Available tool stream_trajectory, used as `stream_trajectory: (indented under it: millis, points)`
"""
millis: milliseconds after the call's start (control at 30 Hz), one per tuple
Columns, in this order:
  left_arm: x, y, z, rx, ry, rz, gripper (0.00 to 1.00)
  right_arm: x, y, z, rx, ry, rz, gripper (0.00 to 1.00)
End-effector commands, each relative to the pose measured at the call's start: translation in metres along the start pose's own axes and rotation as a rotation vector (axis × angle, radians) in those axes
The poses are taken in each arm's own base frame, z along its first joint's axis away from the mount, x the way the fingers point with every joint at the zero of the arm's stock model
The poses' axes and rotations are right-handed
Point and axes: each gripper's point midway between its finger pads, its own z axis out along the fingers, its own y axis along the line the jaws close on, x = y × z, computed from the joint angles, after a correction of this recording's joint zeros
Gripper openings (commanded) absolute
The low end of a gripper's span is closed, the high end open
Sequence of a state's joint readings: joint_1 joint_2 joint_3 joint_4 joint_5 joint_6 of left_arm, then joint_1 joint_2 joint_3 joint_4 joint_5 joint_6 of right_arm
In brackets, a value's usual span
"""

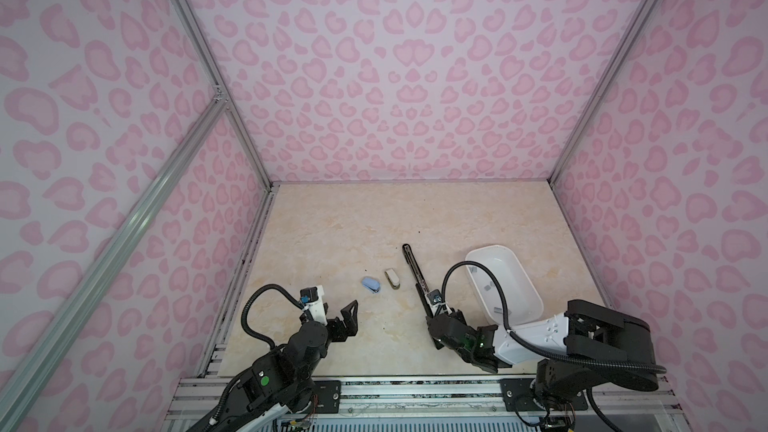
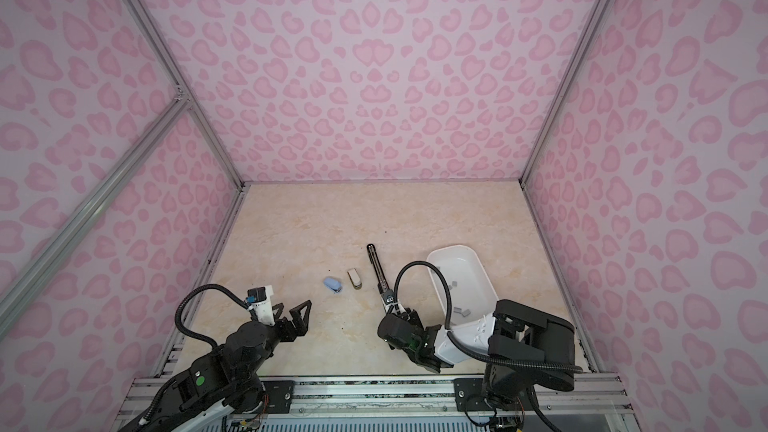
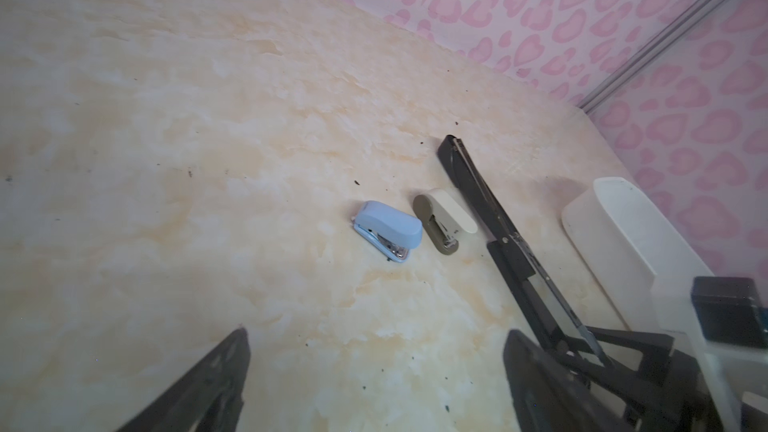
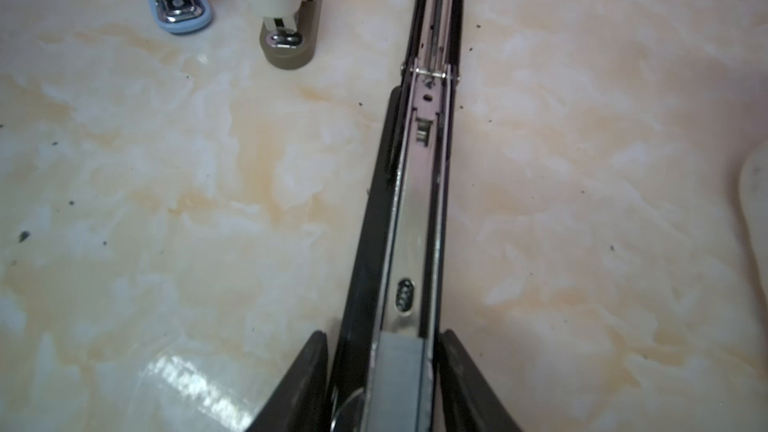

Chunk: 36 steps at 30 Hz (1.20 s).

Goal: Load the staples into the stapler
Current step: 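Close the right gripper on the black stapler and pull it nearer the robot, then move the left gripper toward the black stapler while the right gripper holds it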

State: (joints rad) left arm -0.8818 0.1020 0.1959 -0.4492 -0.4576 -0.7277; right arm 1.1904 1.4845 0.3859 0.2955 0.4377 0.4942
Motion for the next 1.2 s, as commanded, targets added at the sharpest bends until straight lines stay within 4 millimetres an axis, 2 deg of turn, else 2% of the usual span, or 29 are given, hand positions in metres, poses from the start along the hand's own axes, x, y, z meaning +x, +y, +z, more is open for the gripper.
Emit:
stream_trajectory:
  millis: [0, 133, 267, 433, 700, 833, 1000, 1167]
  points:
    - [-0.007, -0.037, -0.003, 0.194, -0.005, -0.096, 0.96, 0.013, -0.010, -0.006, 0.008, 0.004, -0.022, 0.44]
    - [-0.009, -0.055, -0.004, 0.280, 0.005, -0.137, 0.96, 0.018, -0.010, -0.016, -0.049, -0.023, -0.019, 0.45]
    - [-0.009, -0.065, -0.001, 0.301, 0.035, -0.146, 0.96, 0.021, -0.015, -0.019, -0.053, -0.042, -0.013, 0.55]
    - [-0.007, -0.080, 0.007, 0.322, 0.076, -0.161, 0.96, 0.008, -0.011, -0.021, -0.057, -0.074, -0.015, 0.56]
    - [-0.003, -0.099, 0.023, 0.323, 0.148, -0.182, 0.96, -0.008, -0.019, -0.026, -0.024, -0.125, -0.001, 0.58]
    - [0.002, -0.122, 0.034, 0.380, 0.179, -0.265, 0.96, -0.012, -0.025, -0.027, 0.011, -0.136, 0.005, 0.58]
    - [0.015, -0.155, 0.055, 0.341, 0.218, -0.235, 0.96, -0.014, -0.036, -0.023, 0.022, -0.150, 0.046, 0.56]
    - [0.033, -0.181, 0.078, 0.333, 0.258, -0.282, 0.96, -0.017, -0.035, -0.021, 0.005, -0.156, 0.059, 0.53]
